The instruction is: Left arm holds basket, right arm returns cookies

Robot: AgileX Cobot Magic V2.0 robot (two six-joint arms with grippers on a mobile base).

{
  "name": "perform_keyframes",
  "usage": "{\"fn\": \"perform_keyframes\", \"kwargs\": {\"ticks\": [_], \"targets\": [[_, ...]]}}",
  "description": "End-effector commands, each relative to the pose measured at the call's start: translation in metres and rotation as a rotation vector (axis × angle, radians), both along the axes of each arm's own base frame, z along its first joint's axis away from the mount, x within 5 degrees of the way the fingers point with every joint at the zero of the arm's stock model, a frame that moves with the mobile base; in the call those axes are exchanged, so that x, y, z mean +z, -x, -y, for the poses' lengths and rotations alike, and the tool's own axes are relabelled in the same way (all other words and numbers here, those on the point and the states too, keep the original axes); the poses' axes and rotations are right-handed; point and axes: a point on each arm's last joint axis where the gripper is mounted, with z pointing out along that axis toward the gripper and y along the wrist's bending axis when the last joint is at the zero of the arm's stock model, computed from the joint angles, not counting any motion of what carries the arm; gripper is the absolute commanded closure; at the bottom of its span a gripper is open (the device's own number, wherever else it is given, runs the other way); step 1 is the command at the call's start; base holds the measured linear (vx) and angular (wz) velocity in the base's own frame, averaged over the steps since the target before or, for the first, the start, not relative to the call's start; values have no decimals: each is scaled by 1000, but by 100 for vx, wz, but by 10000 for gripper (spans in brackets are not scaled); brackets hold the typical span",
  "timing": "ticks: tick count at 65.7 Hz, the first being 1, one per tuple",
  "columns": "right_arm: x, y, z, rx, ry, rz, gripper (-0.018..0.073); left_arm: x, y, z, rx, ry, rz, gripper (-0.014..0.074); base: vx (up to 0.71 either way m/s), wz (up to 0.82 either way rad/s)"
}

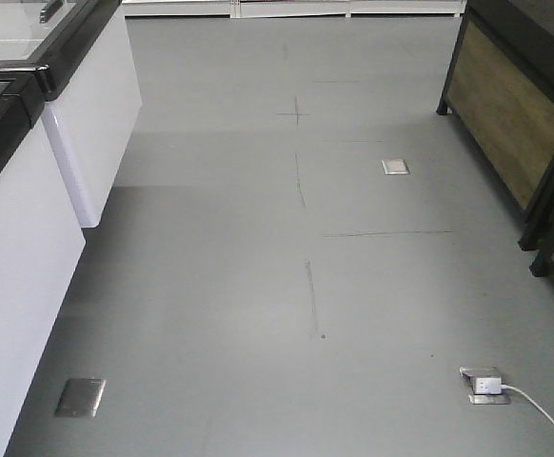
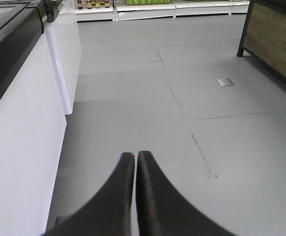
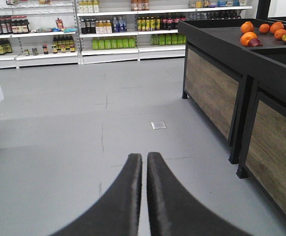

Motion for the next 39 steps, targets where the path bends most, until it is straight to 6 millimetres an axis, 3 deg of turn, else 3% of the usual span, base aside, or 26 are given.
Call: {"fn": "perform_keyframes", "kwargs": {"ticks": [1, 39], "targets": [[1, 0, 0, -6, 16, 66, 570, 18, 0, 0, -2, 9, 114, 596, 0, 0], [1, 0, 1, -7, 17, 68, 570, 18, 0, 0, -2, 9, 114, 596, 0, 0]]}}
